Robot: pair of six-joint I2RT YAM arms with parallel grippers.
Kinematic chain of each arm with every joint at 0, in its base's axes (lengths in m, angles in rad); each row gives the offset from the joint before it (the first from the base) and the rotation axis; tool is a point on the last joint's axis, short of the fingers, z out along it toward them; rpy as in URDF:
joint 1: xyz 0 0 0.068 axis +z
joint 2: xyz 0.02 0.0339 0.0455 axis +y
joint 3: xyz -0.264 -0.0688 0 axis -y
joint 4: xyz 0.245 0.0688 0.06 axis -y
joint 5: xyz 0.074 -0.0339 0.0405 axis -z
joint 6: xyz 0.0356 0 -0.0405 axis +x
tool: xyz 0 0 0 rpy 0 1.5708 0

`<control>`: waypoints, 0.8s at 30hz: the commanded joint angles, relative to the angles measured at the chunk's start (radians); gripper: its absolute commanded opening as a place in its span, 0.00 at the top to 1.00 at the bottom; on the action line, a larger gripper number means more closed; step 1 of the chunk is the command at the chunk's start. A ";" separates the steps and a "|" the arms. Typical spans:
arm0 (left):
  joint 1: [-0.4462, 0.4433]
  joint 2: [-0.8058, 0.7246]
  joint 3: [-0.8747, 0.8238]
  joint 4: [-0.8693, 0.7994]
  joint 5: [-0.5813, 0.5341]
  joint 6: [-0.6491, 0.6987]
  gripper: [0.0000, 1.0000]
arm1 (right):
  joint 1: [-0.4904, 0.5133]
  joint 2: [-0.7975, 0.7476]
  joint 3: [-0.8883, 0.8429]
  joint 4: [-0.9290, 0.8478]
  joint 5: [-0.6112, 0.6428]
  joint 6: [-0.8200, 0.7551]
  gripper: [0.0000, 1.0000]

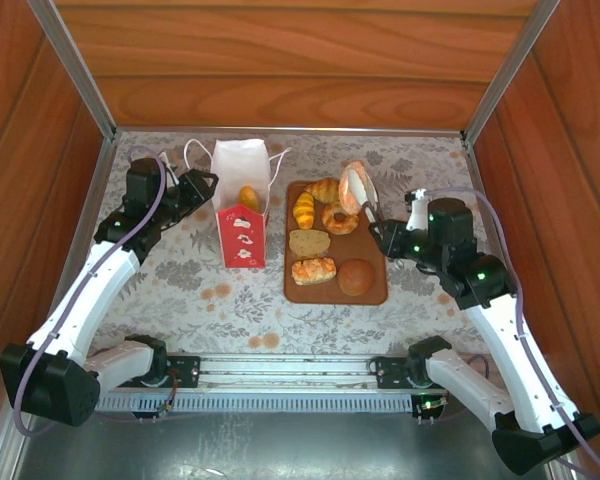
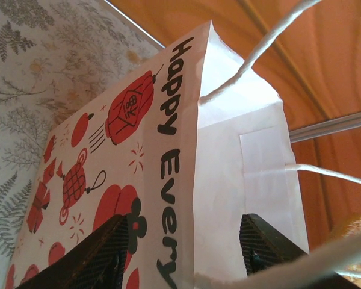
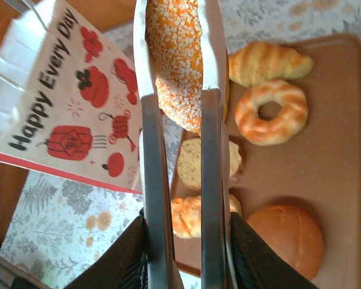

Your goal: Place the fake bread into the paper bag

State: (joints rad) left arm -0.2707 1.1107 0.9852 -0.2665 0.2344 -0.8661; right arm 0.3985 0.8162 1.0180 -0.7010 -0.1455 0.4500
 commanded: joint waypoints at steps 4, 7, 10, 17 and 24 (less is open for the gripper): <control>-0.002 0.024 -0.006 0.048 0.010 -0.028 0.50 | 0.000 0.014 0.099 0.086 -0.052 -0.043 0.76; -0.002 0.029 -0.006 0.044 0.001 -0.024 0.54 | 0.006 0.029 0.138 0.098 -0.066 -0.043 0.76; -0.001 0.032 -0.010 0.040 -0.009 -0.021 0.56 | 0.014 0.044 0.175 0.120 -0.082 -0.033 0.76; -0.001 0.032 -0.015 0.041 -0.007 -0.036 0.62 | 0.078 0.094 0.235 0.241 -0.156 0.003 0.77; -0.001 0.025 -0.016 0.042 -0.002 -0.044 0.72 | 0.263 0.236 0.391 0.237 -0.086 -0.088 0.77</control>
State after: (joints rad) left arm -0.2707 1.1408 0.9813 -0.2447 0.2329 -0.8974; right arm 0.6140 1.0248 1.3540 -0.5354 -0.2379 0.4149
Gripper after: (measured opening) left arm 0.295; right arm 0.322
